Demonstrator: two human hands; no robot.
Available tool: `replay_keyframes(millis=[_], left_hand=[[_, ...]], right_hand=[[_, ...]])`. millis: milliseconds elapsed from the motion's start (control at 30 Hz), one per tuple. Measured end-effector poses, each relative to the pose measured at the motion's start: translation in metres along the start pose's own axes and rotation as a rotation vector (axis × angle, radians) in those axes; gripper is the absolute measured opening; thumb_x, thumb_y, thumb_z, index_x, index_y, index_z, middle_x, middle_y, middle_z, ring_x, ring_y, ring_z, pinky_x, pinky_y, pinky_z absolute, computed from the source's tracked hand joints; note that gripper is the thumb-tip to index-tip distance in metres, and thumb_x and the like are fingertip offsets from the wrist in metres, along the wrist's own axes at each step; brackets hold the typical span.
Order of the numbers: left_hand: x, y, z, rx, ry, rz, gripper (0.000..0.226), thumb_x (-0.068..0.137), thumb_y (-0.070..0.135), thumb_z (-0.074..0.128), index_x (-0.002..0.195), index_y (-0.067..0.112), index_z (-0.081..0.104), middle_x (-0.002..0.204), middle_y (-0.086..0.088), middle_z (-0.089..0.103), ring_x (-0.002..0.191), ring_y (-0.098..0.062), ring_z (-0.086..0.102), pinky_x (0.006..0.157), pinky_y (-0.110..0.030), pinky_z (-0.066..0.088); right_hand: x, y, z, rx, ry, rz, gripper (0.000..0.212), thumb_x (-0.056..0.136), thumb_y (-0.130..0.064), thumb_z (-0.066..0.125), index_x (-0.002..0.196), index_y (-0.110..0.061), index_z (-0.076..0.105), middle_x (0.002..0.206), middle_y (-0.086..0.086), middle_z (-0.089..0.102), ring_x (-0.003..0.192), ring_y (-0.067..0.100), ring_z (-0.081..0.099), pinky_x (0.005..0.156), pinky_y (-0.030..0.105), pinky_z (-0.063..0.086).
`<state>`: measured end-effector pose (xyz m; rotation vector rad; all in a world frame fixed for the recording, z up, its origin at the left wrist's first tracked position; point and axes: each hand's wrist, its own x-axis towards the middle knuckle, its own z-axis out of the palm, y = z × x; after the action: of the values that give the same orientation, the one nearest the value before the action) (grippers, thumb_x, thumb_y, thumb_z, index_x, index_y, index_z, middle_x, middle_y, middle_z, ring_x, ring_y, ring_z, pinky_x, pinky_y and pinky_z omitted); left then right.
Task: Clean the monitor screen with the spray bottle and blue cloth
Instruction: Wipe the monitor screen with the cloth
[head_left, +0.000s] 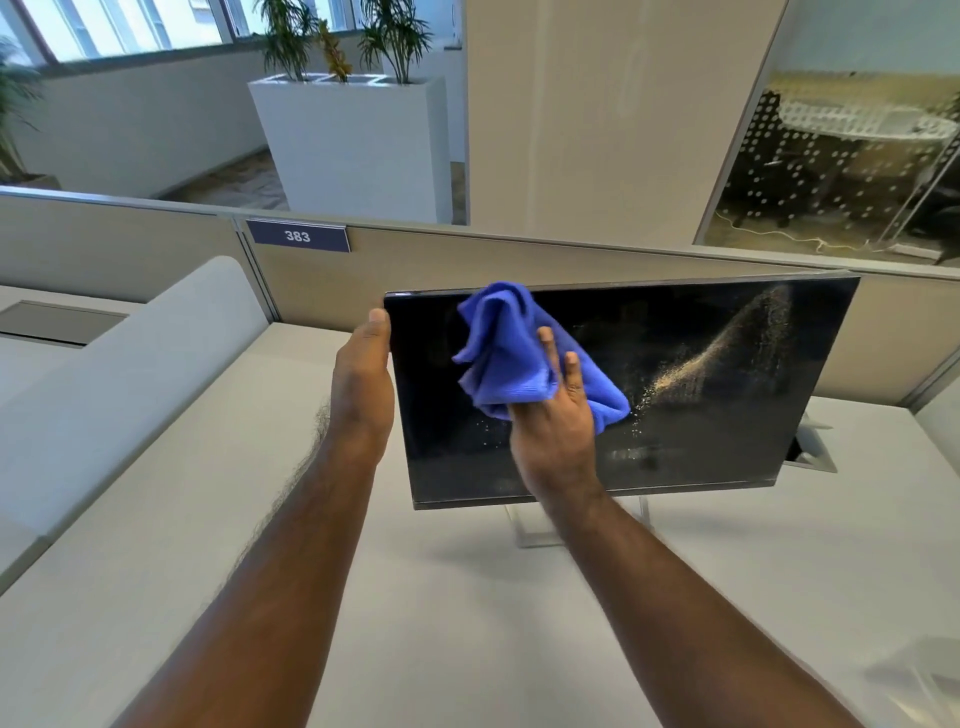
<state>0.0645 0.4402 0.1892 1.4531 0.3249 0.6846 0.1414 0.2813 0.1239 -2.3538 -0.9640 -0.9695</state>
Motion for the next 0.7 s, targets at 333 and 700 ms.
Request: replay_keyframes(millis=[333, 700], left_hand=[[-0.01, 0.001, 0.015, 0.468, 0.091, 0.149, 0.063, 0.097, 0.05, 0.027, 0.155, 0.026, 0.027, 0.164, 0.014, 0.016, 0.148, -0.002, 0.018, 0.119, -0.019, 0.015], [-0.005, -0.001, 0.033, 0.976, 0.0, 0.255, 0.068, 0.096, 0.046, 0.015, 0.158, 0.017, 0.016, 0.167, 0.001, -0.002, 0.152, -0.017, -0.01, 0.113, -0.035, -0.02]], right_hand=[[0.014, 0.061, -0.027, 0.123, 0.093, 0.346, 0.037, 0.077, -0.001, 0.052, 0.111, 0.003, 0.068, 0.109, 0.025, 0.066, 0.105, 0.043, 0.058, 0.099, 0.049, 0.044], [0.006, -0.009, -0.001, 0.045, -0.002, -0.052, 0.049, 0.097, -0.021, 0.044, 0.144, -0.009, 0.046, 0.153, 0.011, 0.037, 0.143, 0.033, 0.029, 0.113, 0.056, 0.031]])
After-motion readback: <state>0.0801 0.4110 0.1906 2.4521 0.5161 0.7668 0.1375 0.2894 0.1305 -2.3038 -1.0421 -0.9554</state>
